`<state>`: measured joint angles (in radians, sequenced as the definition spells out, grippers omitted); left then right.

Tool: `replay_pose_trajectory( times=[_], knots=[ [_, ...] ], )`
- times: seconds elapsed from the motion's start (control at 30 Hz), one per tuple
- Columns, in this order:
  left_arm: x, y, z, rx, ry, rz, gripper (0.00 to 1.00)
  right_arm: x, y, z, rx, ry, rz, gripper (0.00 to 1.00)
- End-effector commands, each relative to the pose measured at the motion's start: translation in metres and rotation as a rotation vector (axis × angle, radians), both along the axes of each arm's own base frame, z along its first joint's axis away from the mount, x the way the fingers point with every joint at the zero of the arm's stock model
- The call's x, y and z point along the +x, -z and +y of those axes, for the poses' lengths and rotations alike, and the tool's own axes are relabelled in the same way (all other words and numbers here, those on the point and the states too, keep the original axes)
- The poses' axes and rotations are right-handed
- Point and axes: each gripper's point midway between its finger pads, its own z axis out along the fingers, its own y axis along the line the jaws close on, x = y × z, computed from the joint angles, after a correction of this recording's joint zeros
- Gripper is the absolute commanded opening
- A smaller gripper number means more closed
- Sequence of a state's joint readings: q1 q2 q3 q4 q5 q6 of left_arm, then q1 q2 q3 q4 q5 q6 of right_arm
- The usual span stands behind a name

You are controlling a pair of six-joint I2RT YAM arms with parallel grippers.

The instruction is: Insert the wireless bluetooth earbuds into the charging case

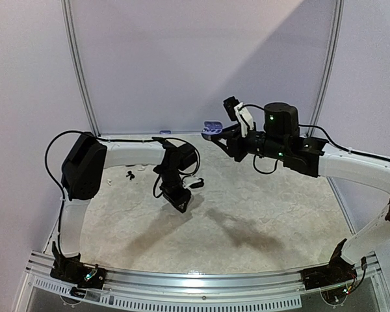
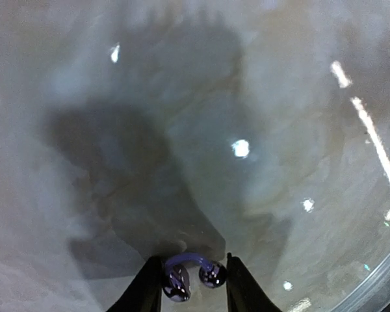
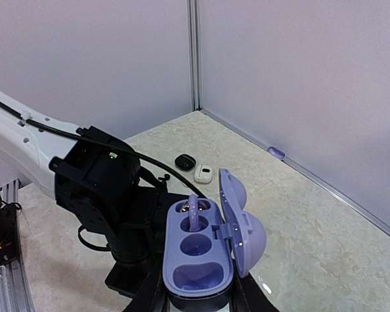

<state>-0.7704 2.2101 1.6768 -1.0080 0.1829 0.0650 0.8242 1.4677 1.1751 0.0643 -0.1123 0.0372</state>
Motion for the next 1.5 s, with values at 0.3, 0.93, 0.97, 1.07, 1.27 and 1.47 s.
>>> replay_pose_trajectory(
  times=[0.3, 0.93, 0.97, 1.07, 1.27, 1.47],
  knots=[
    [-0.027, -0.007, -0.037, -0.057, 0.117, 0.058, 0.64, -0.016, -0.014, -0.041, 0.033, 0.092, -0.036, 0.0],
    [-0.033, -0.254, 0.074, -0.599, 0.241, -0.353, 0.88, -0.043, -0.072, 0.02, 0.18, -0.278, -0.16, 0.0],
    [-0.041, -0.269, 0.075, -0.677, 0.254, -0.41, 0.89, -0.049, -0.077, 0.025, 0.191, -0.325, -0.191, 0.0],
    [-0.061, -0.306, 0.068, -0.933, 0.271, -0.597, 0.94, -0.069, -0.092, 0.038, 0.243, -0.467, -0.264, 0.0],
    [-0.081, -0.35, 0.068, -1.303, 0.197, -0.788, 0.99, -0.102, -0.108, 0.07, 0.277, -0.691, -0.327, 0.0],
    [-0.078, -0.357, 0.073, -1.382, 0.116, -0.859, 0.85, -0.115, -0.108, 0.099, 0.287, -0.787, -0.324, 0.0]
  ],
)
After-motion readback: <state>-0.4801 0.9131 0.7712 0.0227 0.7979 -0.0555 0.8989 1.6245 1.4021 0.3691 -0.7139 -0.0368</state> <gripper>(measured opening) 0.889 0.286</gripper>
